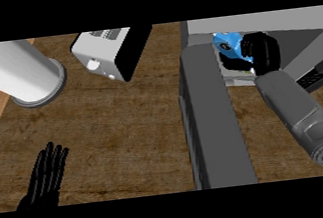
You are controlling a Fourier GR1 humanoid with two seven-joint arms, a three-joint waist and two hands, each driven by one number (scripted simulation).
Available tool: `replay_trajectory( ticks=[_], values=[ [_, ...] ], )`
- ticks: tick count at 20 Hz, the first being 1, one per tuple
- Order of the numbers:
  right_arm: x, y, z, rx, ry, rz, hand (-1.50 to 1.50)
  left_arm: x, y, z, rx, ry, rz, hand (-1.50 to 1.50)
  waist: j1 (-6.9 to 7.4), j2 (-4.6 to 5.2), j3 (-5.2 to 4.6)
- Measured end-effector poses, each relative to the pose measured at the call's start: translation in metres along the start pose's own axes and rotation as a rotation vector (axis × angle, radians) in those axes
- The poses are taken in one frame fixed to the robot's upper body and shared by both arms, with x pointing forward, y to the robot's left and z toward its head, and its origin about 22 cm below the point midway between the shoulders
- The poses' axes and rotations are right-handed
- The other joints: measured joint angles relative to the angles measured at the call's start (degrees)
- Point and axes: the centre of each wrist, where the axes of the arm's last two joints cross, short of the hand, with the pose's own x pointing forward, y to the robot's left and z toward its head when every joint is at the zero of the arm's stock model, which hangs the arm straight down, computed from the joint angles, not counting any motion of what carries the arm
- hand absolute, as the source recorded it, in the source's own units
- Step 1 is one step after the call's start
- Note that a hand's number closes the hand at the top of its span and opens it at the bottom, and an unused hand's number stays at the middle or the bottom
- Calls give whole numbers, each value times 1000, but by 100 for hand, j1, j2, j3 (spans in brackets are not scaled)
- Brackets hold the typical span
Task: Pick up the milk, place it into the microwave and close the microwave
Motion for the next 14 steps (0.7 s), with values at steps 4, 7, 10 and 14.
replay_trajectory(
  ticks=[4,7,10,14],
  values=[
    [-2,-9,-8,-17,-11,72,-150,2,1,-2,-19,7,-32,-150,85,31,3],
    [-1,-12,-12,-20,-19,111,-150,1,-2,-7,-24,2,-42,-150,117,57,5],
    [0,-9,-10,-3,-19,128,-150,0,-2,-10,-31,8,-48,-150,139,69,5],
    [4,-6,-10,51,-34,105,-150,-2,-7,-12,-41,9,-44,-150,148,74,9]
  ],
)
